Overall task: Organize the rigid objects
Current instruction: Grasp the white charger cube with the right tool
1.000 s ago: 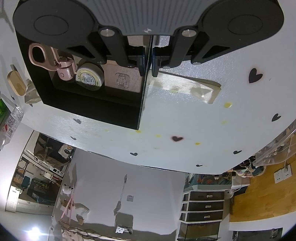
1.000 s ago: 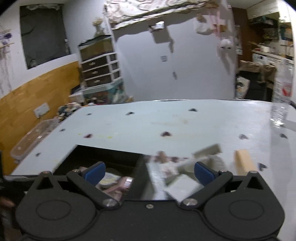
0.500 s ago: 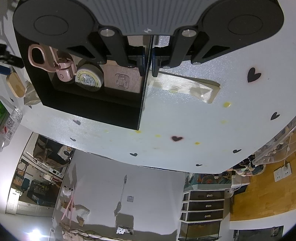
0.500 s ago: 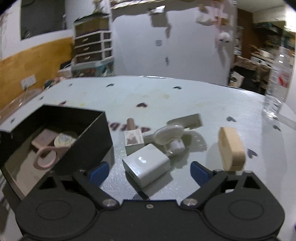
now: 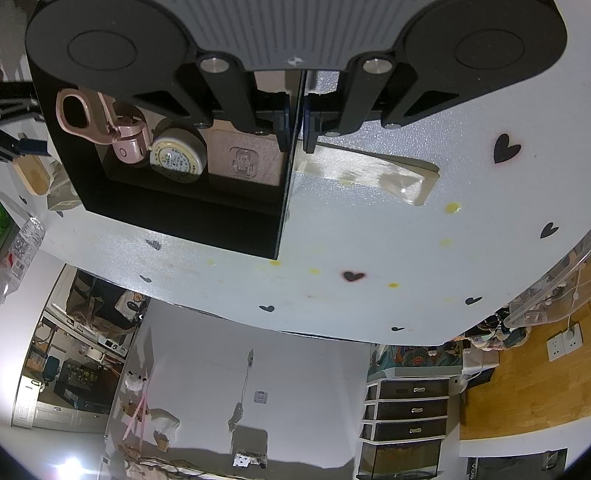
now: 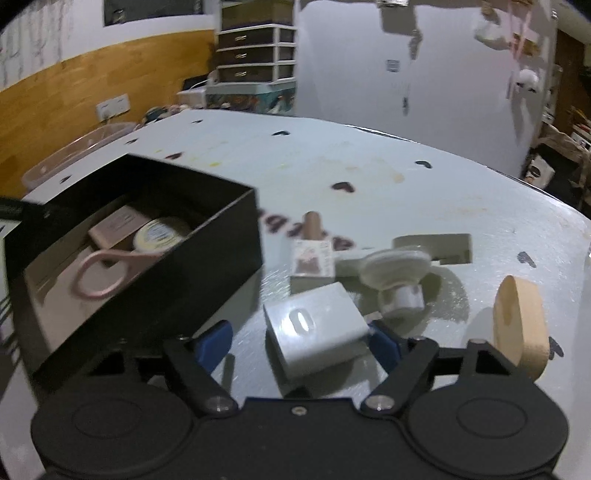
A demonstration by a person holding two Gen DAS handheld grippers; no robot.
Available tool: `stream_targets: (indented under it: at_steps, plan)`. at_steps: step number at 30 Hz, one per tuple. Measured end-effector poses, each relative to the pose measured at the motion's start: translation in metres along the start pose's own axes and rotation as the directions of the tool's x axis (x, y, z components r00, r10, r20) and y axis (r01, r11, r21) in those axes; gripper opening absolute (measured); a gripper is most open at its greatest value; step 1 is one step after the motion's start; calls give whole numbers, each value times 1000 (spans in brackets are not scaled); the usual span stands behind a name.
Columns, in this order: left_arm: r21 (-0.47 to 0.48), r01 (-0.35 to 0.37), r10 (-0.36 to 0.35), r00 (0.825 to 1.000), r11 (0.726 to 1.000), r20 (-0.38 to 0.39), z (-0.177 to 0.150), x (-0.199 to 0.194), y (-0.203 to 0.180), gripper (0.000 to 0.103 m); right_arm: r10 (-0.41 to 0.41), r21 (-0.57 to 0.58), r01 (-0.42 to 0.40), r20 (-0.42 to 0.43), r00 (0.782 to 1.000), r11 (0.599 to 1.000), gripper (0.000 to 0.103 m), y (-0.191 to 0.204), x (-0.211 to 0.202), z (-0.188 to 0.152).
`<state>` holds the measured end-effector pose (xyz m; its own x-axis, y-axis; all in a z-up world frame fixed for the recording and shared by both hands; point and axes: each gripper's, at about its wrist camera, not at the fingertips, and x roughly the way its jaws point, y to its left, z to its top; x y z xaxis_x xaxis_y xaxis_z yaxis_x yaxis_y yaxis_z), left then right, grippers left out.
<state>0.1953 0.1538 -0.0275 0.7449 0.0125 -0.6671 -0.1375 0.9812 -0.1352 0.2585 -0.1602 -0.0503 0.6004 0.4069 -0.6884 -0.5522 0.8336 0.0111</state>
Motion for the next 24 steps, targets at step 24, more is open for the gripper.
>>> stream_targets:
  at_steps: [24]
  plan:
    - [0, 3, -3, 1000, 1000, 0, 0, -1, 0, 6, -11, -127, 5, -41, 999, 992, 52, 13, 13, 18]
